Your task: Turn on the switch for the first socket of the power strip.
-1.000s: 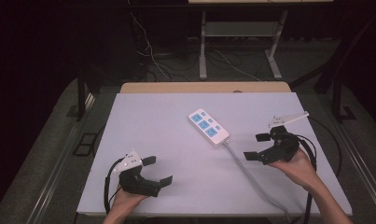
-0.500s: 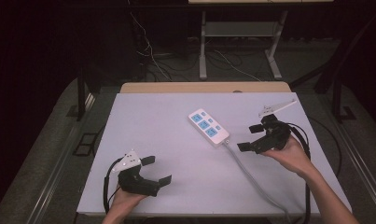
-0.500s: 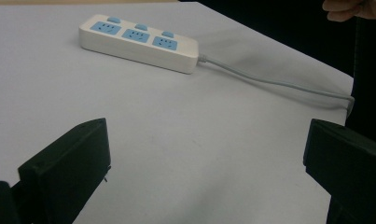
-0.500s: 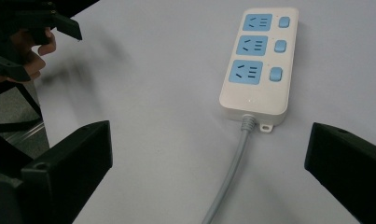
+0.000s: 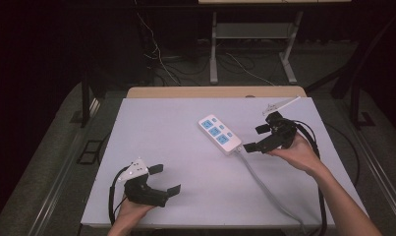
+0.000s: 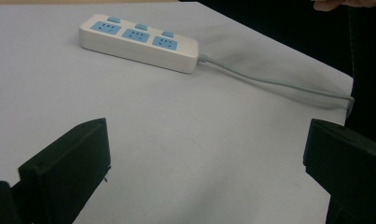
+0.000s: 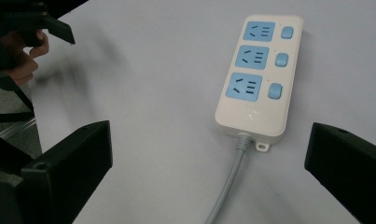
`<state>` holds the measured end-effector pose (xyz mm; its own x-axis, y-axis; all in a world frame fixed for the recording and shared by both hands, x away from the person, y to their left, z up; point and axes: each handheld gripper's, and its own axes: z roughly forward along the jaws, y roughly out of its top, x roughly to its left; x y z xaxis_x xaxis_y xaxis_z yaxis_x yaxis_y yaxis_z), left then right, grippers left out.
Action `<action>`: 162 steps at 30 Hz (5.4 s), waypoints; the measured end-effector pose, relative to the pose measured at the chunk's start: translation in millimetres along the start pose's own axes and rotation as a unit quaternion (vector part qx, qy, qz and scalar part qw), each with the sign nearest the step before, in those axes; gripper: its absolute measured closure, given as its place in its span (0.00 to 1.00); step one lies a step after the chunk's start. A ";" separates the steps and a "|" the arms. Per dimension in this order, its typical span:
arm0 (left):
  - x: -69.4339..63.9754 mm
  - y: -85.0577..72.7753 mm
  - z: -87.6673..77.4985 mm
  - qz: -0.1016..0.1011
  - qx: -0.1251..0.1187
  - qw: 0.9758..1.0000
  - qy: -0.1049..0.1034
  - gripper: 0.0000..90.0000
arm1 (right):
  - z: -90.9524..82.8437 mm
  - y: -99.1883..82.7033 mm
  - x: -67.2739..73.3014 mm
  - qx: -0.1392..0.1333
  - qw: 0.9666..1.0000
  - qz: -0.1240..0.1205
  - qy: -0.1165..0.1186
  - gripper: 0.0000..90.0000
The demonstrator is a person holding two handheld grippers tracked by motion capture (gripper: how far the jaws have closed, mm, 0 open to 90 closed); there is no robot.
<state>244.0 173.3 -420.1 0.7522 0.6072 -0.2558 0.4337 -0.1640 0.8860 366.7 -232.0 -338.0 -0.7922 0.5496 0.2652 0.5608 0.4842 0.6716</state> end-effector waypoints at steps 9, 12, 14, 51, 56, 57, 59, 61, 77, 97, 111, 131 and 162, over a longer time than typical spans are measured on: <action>0.3 0.0 0.2 0.001 0.003 1.000 0.000 0.00 | 6.2 11.4 -6.4 0.000 1.000 0.001 0.001 0.00; 1.0 -0.4 1.2 -0.001 0.009 1.000 0.003 0.00 | 7.0 14.9 -8.2 -0.004 1.000 0.002 0.003 0.00; 0.8 -0.5 1.5 0.000 0.010 1.000 0.004 0.00 | 7.1 18.3 -8.7 -0.009 1.000 0.003 0.005 0.00; 0.5 0.0 2.5 0.000 0.005 1.000 -0.005 0.00 | 36.9 51.4 -37.1 -0.023 0.999 0.028 -0.027 0.30; 0.8 0.1 1.9 0.000 0.004 1.000 -0.005 0.00 | 43.6 49.8 -43.4 -0.015 0.999 0.023 -0.027 0.47; 0.8 0.1 1.9 0.000 0.004 1.000 -0.005 0.00 | 44.5 49.6 -44.3 -0.015 0.999 0.025 -0.028 0.50; 1.0 0.1 1.8 0.000 0.004 1.000 -0.005 0.00 | 45.5 49.2 -45.8 -0.015 0.999 0.024 -0.027 0.54; 1.2 0.2 1.5 0.000 0.003 1.000 -0.005 0.00 | 47.7 47.8 -49.8 -0.018 0.999 0.027 -0.023 0.63; 1.9 0.3 1.3 0.000 0.002 1.000 -0.005 0.00 | 59.1 44.4 -63.2 -0.014 1.000 0.021 -0.002 0.93; 4.1 0.4 0.4 0.001 0.004 1.000 -0.003 0.00 | 89.0 39.3 -74.4 0.011 1.000 0.021 0.007 0.99; 5.7 0.4 0.7 0.000 0.005 1.000 -0.002 0.00 | 104.1 35.2 -76.5 0.031 0.999 0.023 0.014 0.99; 6.0 0.8 -1.3 -0.001 0.002 1.000 -0.001 0.00 | 113.2 29.3 -75.2 0.050 0.999 0.008 0.002 1.00; 2.4 0.4 1.9 0.004 0.008 1.000 -0.004 0.00 | 109.9 18.4 -77.9 0.043 0.999 0.019 0.011 1.00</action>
<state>246.9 173.3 -421.1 0.7593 0.6003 -0.2514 0.4352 -0.1811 0.8819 465.2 -191.1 -422.3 -0.7744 0.5537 0.3061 0.6088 0.5206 0.5986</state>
